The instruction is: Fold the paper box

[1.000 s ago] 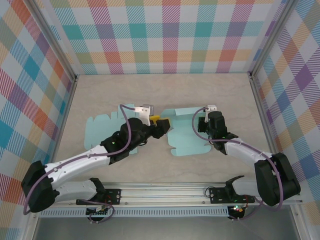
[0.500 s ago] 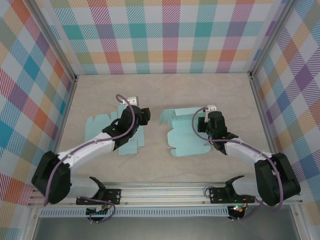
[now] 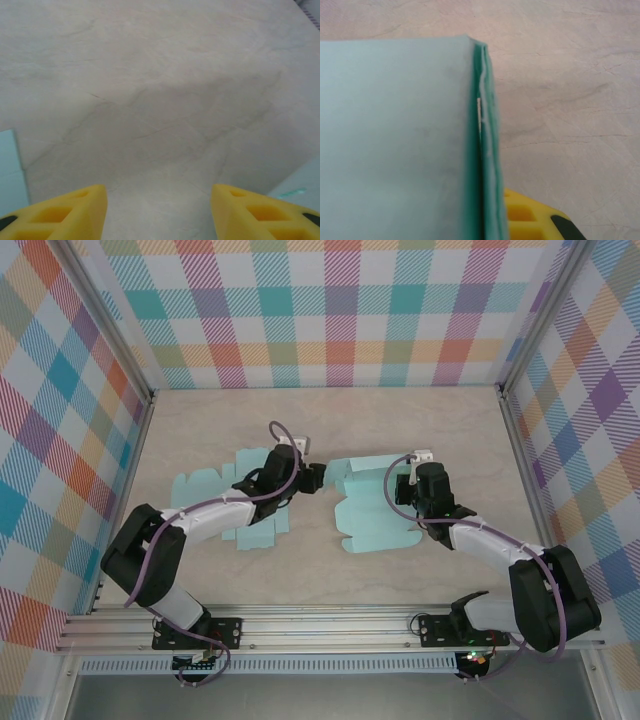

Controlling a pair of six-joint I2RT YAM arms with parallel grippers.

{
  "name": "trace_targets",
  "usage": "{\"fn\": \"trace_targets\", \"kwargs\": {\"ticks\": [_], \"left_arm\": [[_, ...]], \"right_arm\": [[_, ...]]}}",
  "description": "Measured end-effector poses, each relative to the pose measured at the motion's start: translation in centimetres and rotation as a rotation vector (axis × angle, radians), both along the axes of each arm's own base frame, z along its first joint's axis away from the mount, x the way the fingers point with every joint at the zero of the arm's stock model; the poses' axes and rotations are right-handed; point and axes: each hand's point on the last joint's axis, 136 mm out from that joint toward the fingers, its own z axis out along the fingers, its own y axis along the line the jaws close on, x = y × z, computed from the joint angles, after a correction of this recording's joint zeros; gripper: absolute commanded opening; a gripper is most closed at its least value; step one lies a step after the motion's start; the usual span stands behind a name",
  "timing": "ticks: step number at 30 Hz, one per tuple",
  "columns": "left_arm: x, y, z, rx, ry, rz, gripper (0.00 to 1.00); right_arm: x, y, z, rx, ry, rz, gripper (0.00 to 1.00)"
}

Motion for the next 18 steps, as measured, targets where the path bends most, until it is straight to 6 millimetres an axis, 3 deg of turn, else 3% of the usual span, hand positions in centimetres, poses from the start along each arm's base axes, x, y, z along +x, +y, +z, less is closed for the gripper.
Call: {"fn": "trace_targets", "kwargs": {"ticks": [7,18], "left_arm": [[-3.5,-4.5,0.2,-0.002,-0.009,-0.173,0.53],[-5.7,-6.1,-0.1,0.037,-0.049,-0.285,0.52]], "right_arm": [[0.0,0.0,0.0,0.0,0.0,0.0,0.0],[0.0,0.0,0.0,0.0,0.0,0.0,0.0]]}}
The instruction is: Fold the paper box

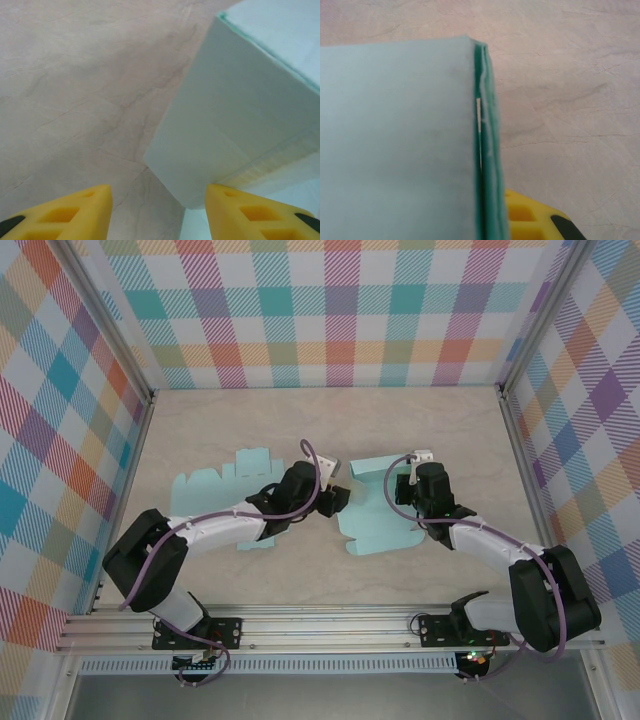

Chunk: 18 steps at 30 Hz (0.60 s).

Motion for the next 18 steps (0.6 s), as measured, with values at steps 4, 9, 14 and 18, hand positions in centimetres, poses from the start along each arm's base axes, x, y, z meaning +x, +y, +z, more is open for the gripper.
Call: {"fn": "trace_targets", "kwargs": {"ticks": [4,9,14,18], "left_arm": [[-0.49,-0.46,0.04,0.014,-0.015,-0.031,0.52],[-0.64,-0.59,0.07,0.03,-0.033,-0.055,0.52],[-0.48,-0.53,0.2,0.049,-0.059,-0.052,0.45],[0.3,-0.5,0.77,0.056,-0.101,-0.028,0.37]], "right_arm": [[0.0,0.01,0.0,0.0,0.0,0.0,0.0],[0.0,0.0,0.0,0.0,0.0,0.0,0.0],[0.0,0.01,0.0,0.0,0.0,0.0,0.0],[0.0,0.01,0.01,0.0,0.0,0.0,0.0]]}}
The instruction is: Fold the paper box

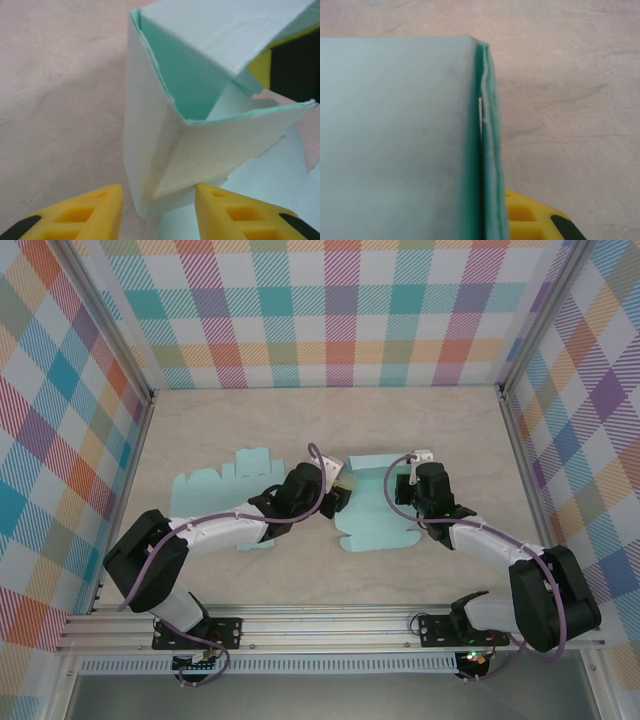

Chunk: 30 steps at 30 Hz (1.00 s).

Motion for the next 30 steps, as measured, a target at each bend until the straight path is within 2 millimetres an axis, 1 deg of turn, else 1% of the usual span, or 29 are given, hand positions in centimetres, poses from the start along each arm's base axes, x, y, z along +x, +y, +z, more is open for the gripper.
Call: {"fn": "trace_targets", "kwargs": {"ticks": [6,10,15,23,30], "left_arm": [[1.1,-0.7,0.6,-0.006,-0.057,0.039,0.36],[1.6,-1.0,0.7,0.014,-0.097,0.068,0.31],[2.8,-0.9,0.9,0.036,-0.152,0.148,0.24],[4.8,-0.2,1.9,0.049,-0.246,0.309,0.12],[5.9,0.0,2.9,0.064,-0.314,0.447,0.12]], "right_arm": [[0.0,0.1,0.0,0.003,-0.001,0.003,0.0],[0.0,0.2,0.1,0.009,-0.002,0.012,0.0],[-0.1,0.5,0.2,0.017,-0.004,0.024,0.0],[-0.1,1.0,0.8,0.041,-0.017,0.046,0.0],[-0.2,1.2,1.3,0.082,-0.012,0.032,0.0]]}}
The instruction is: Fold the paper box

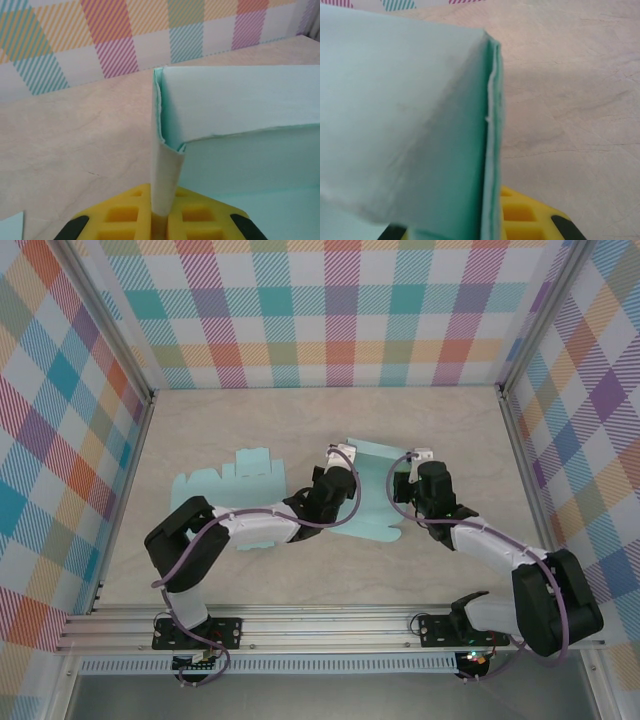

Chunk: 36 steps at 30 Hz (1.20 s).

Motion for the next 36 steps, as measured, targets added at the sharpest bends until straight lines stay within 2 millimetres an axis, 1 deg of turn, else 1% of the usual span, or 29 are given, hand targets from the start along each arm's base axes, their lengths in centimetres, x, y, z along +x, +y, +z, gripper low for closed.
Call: {"fn": "trace_targets", "kwargs": {"ticks": [6,10,13,15,21,23,25,27,30,32,36], "left_arm": [[0.7,1.1,1.4,-0.009,-0.047,0.121,0.13],[1.3,2.3,2.6,-0.018,-0.075,0.246,0.12],[1.5,3.4,3.4,-0.028,-0.083,0.327,0.13],[1.5,4.1,3.3,-0.031,-0.076,0.365,0.13],[1.7,6.4,1.6,-0.019,-0.019,0.443,0.12],[1.7,6.7,1.3,-0.015,-0.004,0.443,0.18],[1.6,6.9,1.1,-0.031,0.018,0.418,0.31],[1.6,7.4,1.1,-0.066,0.043,0.398,0.4],[1.4,7.8,1.7,-0.116,0.092,0.354,0.55],[0.9,7.7,2.2,-0.154,0.128,0.31,0.61],[-0.9,7.3,3.4,-0.242,0.207,0.209,0.74]], "right_arm": [[0.0,1.0,1.4,0.019,-0.003,-0.027,0.0],[0.0,2.3,2.7,0.024,-0.028,-0.049,0.0],[0.1,3.2,3.3,0.034,-0.037,-0.06,0.0],[0.1,3.8,3.2,0.041,-0.032,-0.063,0.0],[0.2,5.9,2.1,0.037,0.015,-0.045,0.0],[0.4,6.2,1.8,0.037,0.035,-0.052,0.0],[0.6,6.4,1.5,0.035,0.076,-0.074,0.0],[0.9,6.5,1.3,0.035,0.115,-0.099,0.0],[1.0,6.6,1.2,0.038,0.169,-0.127,0.0],[0.7,6.5,0.9,0.04,0.215,-0.144,0.0],[-0.2,6.0,0.0,0.011,0.31,-0.172,0.0]]}}
